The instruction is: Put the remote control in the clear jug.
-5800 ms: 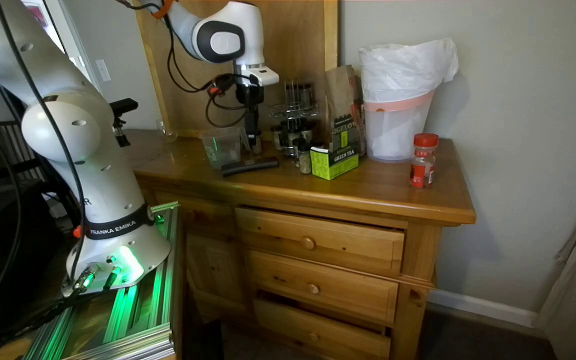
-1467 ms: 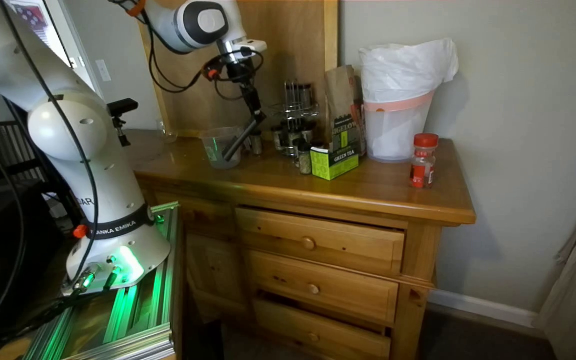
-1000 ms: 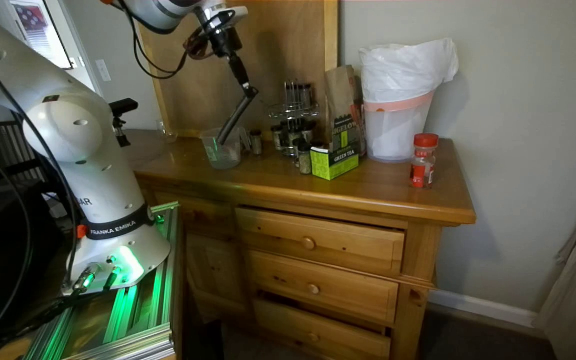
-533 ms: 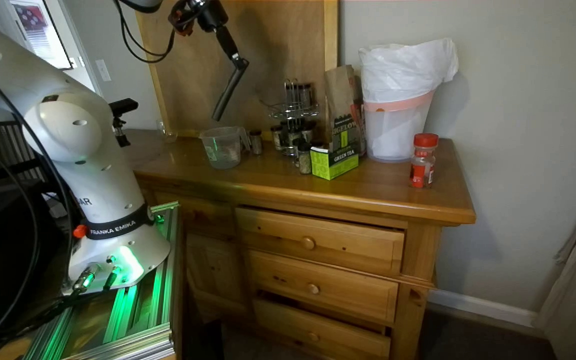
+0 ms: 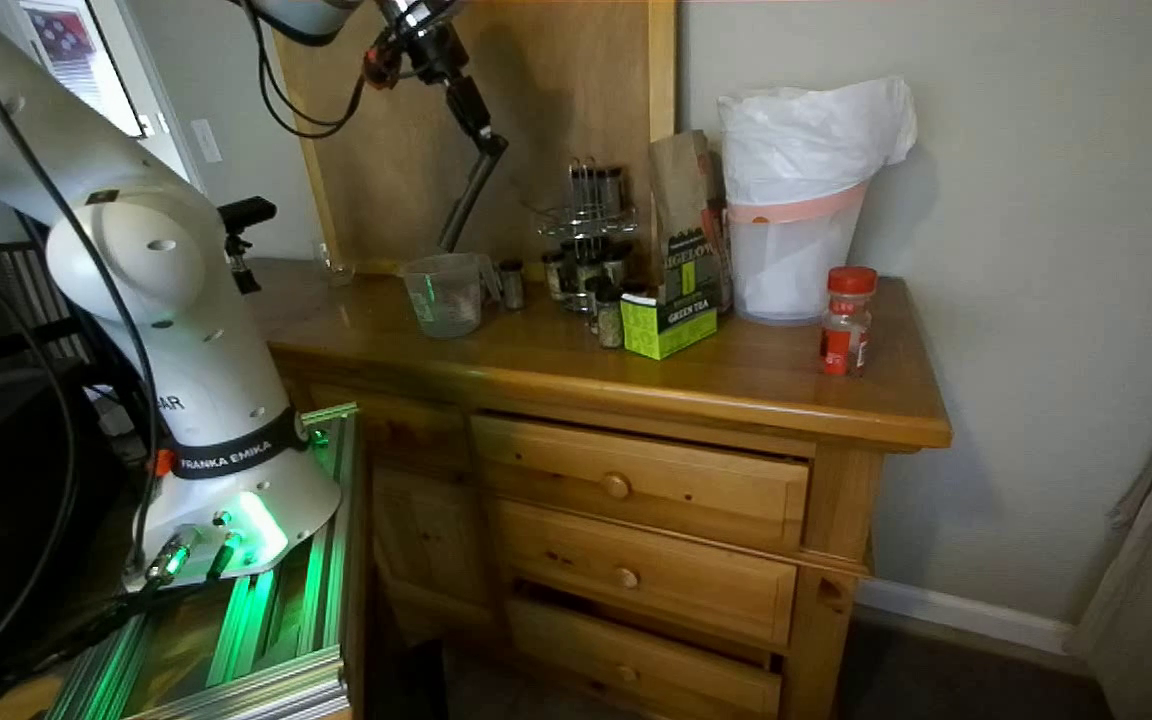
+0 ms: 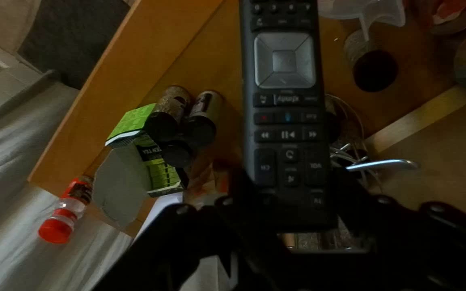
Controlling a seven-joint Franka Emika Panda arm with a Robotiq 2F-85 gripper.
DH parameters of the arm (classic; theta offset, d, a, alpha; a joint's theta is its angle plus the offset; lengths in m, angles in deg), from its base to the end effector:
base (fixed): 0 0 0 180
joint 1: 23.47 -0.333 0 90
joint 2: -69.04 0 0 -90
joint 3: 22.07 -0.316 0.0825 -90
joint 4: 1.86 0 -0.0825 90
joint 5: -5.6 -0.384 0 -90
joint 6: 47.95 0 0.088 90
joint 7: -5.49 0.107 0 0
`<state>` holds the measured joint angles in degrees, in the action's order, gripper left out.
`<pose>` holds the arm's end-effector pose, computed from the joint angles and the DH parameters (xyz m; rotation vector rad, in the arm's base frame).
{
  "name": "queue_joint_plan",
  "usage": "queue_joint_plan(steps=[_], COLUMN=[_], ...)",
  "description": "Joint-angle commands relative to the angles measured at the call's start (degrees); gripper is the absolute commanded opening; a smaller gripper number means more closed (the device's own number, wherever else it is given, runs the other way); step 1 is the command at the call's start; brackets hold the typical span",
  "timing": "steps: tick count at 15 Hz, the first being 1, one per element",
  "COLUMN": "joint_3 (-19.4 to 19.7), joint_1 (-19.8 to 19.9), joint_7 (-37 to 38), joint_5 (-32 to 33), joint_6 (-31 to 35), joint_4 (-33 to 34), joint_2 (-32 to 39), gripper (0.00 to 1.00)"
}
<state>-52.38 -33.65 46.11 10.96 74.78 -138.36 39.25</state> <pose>0.3198 0.2933 0.5077 2.9604 0.0126 0.5645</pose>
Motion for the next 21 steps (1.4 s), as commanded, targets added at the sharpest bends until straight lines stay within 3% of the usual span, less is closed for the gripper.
queue_joint_plan(steps=[1,5,14,21], joint_3=[0.4,1.46,1.84,3.65], joint_1=[-0.86,-2.54,-9.39,-12.84], joint_7=[-1.55,-3.66,-6.21,-9.41], joint_5=[2.31,0.44,-3.09,-8.79], joint_6=[4.85,8.81,27.53,32.16], joint_4=[0.53,-0.87,-13.46,-17.64], joint_2=[3.54,4.68,-1.33,-1.69], gripper=[0.32,0.32,0.32,0.32])
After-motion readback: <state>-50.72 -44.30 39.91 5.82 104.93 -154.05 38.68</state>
